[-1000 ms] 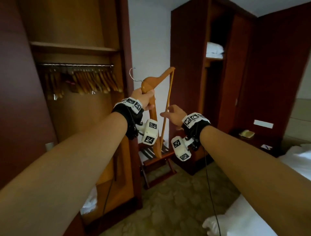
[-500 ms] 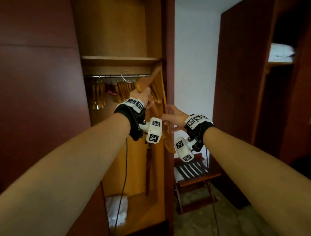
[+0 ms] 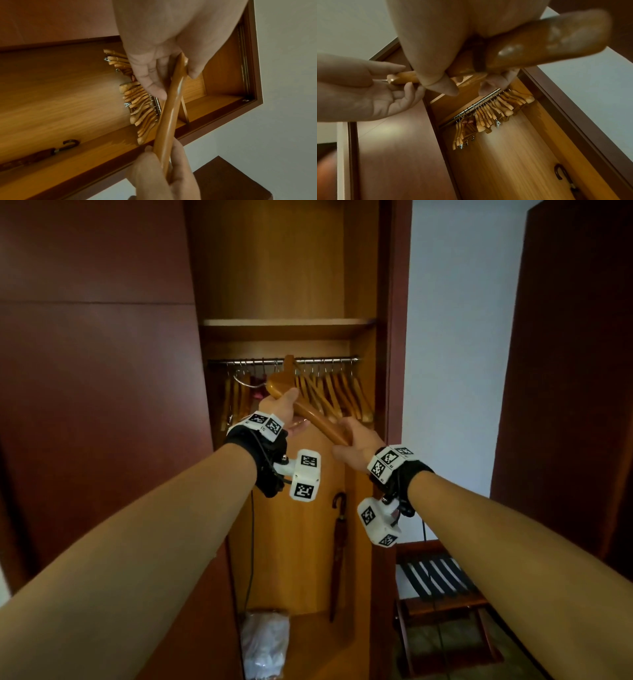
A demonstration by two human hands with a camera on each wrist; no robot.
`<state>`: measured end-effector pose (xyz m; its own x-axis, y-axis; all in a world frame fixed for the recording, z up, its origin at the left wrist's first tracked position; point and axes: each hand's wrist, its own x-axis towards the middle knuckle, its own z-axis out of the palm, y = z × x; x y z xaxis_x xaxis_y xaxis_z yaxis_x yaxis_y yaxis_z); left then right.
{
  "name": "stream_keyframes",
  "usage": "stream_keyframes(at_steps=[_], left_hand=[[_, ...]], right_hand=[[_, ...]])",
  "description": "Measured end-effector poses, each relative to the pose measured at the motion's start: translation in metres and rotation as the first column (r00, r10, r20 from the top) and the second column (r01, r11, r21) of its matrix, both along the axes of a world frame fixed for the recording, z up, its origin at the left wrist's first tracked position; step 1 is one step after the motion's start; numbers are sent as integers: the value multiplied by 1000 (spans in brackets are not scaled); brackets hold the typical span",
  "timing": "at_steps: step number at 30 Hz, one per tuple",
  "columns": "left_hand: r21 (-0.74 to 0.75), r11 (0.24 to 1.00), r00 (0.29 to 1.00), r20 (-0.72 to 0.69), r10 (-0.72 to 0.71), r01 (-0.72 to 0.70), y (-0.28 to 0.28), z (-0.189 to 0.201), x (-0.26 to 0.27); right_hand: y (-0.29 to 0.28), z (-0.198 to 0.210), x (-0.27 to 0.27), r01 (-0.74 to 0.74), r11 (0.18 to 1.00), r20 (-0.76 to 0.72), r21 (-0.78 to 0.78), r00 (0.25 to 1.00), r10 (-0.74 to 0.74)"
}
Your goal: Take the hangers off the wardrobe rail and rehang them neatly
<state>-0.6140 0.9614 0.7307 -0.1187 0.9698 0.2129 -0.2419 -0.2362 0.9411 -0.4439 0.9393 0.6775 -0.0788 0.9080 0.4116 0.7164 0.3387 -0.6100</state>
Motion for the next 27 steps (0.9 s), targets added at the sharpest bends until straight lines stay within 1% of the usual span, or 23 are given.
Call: stream_keyframes(at_steps=[5, 8, 12, 17, 20, 23, 27], left_hand=[[32, 999, 990, -139, 0, 4, 16, 0, -11], [6, 997, 972, -224, -71, 74, 26, 2, -21], [-28, 991, 946, -294, -137, 134, 43, 4, -36], [-40, 994, 941, -320, -109, 102, 75, 10, -60], [-63, 995, 939, -331, -94, 77, 103, 11, -79], [-60, 998, 947, -318, -45, 28, 135, 9, -102], [-59, 997, 935, -354, 19, -42, 176, 9, -129]], right_hand=[[21, -4, -8, -19, 998, 52, 53, 998, 17], [36, -5, -20, -40, 998, 4, 54, 999, 40], [61, -1, -39, -51, 998, -77, 47, 995, 55], [97, 11, -66, -119, 992, -286, -49, 953, 100], [125, 21, -86, -141, 988, -385, -63, 917, 106], [154, 32, -108, -165, 983, -438, -83, 892, 112], [195, 40, -140, -187, 978, -494, -89, 861, 120]])
